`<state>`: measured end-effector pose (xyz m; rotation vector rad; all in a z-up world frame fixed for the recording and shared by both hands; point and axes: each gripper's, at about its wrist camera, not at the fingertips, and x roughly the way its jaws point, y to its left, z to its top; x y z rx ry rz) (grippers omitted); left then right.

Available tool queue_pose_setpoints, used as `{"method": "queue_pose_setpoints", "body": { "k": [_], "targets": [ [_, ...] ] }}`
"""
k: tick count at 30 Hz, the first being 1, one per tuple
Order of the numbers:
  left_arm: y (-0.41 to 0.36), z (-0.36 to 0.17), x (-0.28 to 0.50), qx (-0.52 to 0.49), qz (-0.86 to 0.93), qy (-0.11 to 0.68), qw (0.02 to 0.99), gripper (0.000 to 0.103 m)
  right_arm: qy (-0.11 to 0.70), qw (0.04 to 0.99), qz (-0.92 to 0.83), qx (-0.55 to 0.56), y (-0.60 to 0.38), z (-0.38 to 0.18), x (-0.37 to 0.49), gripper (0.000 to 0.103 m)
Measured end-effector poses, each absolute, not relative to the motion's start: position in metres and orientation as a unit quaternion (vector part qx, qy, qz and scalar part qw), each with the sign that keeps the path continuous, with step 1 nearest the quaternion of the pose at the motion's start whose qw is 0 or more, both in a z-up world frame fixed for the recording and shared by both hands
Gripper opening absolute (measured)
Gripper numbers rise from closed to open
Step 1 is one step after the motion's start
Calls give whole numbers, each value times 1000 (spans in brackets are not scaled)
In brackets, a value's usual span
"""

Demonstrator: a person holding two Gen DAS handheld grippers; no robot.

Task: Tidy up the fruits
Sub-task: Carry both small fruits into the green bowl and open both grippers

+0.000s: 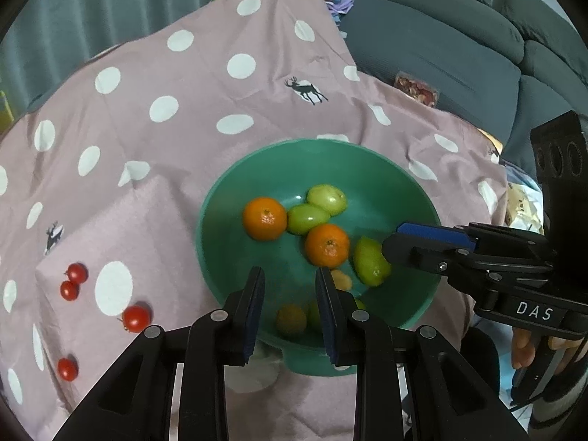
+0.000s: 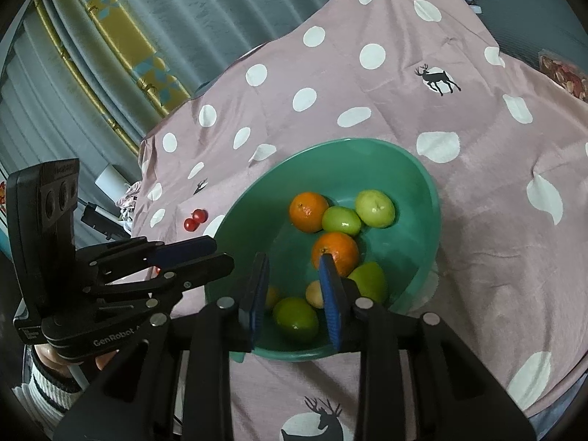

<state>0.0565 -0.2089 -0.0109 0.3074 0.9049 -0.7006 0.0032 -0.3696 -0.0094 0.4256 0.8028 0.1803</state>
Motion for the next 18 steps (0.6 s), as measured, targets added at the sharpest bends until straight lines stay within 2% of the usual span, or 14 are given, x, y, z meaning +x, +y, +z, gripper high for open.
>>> {"method": "queue_pose_setpoints", "body": {
  "k": [1, 3, 10, 12, 18],
  "targets": [
    [-208, -10, 55, 144, -330, 424, 831, 38, 388, 894, 86, 207, -370, -9, 3, 38],
    [-206, -7, 54, 143, -327, 418, 835, 58, 386, 895, 85, 209, -371, -8, 3, 41],
    [-185, 2, 52, 136, -303, 409, 850, 64, 382, 897, 87, 203, -365, -1, 1, 50],
    [-174, 4, 50, 133, -292, 405, 856, 71, 381, 898, 88, 202, -363, 1, 1, 52],
    [-126, 7, 47, 104, -255, 408, 870, 71, 382, 899, 100, 190, -348, 7, 1, 53]
  ]
}}
